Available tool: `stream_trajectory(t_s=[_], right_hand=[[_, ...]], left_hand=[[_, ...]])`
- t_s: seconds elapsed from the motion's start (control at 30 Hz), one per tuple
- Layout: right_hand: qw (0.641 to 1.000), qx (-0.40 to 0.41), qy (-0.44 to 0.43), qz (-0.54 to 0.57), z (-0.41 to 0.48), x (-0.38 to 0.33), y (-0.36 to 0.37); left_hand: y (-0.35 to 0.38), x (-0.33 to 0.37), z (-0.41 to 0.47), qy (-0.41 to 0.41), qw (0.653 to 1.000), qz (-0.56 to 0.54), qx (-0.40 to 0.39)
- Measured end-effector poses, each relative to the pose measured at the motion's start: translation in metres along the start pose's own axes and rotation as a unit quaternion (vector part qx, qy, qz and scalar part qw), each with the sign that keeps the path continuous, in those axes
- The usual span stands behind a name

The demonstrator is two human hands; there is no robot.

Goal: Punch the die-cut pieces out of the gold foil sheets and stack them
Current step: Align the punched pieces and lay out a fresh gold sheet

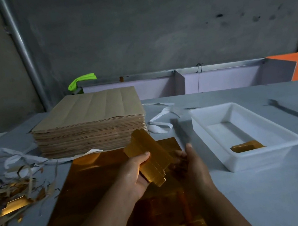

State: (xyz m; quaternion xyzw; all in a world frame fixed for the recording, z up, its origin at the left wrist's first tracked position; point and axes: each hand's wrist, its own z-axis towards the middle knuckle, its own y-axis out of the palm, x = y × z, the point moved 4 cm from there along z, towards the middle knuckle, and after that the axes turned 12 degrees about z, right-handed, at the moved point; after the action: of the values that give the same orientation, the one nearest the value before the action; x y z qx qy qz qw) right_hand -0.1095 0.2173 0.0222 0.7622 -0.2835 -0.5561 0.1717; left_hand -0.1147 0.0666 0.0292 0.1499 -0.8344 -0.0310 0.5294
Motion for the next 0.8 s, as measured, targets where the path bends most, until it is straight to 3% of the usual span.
stream_trajectory(t_s=[0.17, 0.3, 0.43, 0.53, 0.67, 0.8], right_hand=[[0.999, 0.023, 0.027, 0.023, -0.001, 0.014, 0.006], [1.000, -0.010, 0.009, 0.006, 0.001, 0.007, 0.006], [0.995, -0.082, -0.004, -0.056, -0.002, 0.001, 0.000], [0.977, -0.120, -0.027, -0.174, -0.005, -0.002, 0.002], [0.965, -0.092, -0.060, -0.237, -0.009, -0.003, 0.006], [0.970, -0.079, -0.070, -0.220, -0.010, -0.003, 0.003]], left_hand=[[0.020, -0.019, -0.008, -0.024, 0.998, 0.024, -0.046], [0.016, -0.021, -0.008, -0.016, 0.999, 0.027, -0.033], [0.010, -0.020, -0.003, 0.020, 0.998, 0.067, -0.007], [0.011, -0.023, -0.006, 0.041, 0.992, 0.116, -0.023], [0.014, -0.027, -0.009, 0.045, 0.988, 0.146, -0.039], [0.014, -0.026, -0.005, 0.049, 0.988, 0.142, -0.038]])
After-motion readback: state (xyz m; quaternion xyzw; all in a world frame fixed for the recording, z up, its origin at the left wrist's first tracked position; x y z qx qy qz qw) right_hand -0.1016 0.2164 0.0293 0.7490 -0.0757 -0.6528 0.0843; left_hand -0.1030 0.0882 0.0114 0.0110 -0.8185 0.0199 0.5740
